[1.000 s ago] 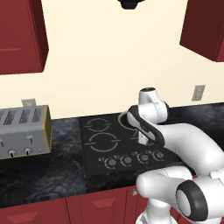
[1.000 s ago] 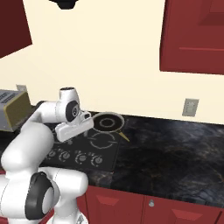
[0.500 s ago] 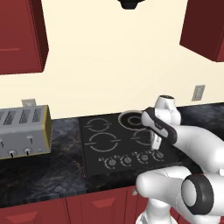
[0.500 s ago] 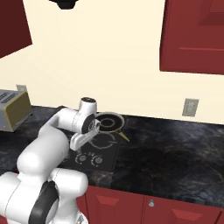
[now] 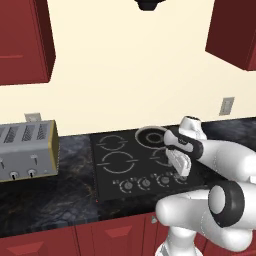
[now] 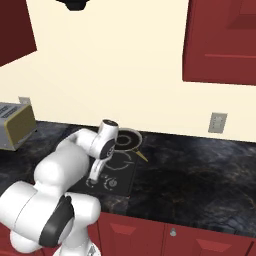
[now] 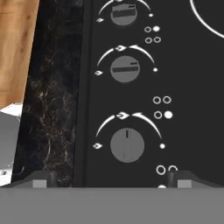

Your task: Turn off the rear right burner of the stove.

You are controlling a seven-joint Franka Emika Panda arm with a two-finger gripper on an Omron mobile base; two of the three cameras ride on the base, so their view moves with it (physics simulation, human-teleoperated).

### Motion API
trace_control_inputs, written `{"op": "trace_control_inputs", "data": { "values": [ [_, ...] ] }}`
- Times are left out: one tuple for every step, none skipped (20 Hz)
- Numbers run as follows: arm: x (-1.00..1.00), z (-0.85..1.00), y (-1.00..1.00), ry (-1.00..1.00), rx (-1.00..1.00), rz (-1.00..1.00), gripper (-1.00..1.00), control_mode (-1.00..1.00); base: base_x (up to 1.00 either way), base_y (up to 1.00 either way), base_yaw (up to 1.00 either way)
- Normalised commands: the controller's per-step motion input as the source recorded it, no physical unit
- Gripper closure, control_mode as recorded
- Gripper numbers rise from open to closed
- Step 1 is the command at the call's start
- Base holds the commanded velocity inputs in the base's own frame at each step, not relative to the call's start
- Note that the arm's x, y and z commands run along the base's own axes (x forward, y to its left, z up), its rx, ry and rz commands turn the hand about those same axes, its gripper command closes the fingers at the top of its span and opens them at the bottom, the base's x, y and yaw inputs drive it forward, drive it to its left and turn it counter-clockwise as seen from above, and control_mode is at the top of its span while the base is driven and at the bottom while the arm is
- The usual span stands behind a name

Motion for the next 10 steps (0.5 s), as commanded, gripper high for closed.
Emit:
{"op": "trace_control_inputs", "data": {
  "values": [
    [0.00, -0.30, 0.00, 0.00, 0.01, 0.29, -1.00, -1.00, 0.00, 0.00, 0.00],
    [0.00, -0.29, 0.00, 0.00, 0.00, 0.28, -1.00, -1.00, 0.00, 0.00, 0.00],
    [0.00, -0.29, 0.00, 0.00, 0.00, 0.26, -1.00, -1.00, 0.00, 0.00, 0.00],
    [0.00, -0.27, 0.05, 0.00, 0.00, 0.22, -1.00, -1.00, 0.00, 0.00, 0.00],
    [0.00, -0.29, 0.14, 0.00, 0.00, 0.19, -1.00, -1.00, 0.00, 0.00, 0.00],
    [0.00, -0.27, 0.14, 0.00, 0.00, 0.18, -1.00, -1.00, 0.00, 0.00, 0.00],
    [0.00, -0.29, 0.21, 0.00, 0.00, 0.17, -1.00, -1.00, 0.00, 0.00, 0.00],
    [0.00, -0.24, 0.22, 0.00, 0.00, 0.15, -1.00, -1.00, 0.00, 0.00, 0.00],
    [0.01, -0.22, 0.27, 0.00, 0.00, 0.11, -1.00, -1.00, 0.00, 0.00, 0.00],
    [0.06, -0.16, 0.21, 0.00, 0.00, 0.11, -1.00, -1.00, 0.00, 0.00, 0.00]
  ]
}}
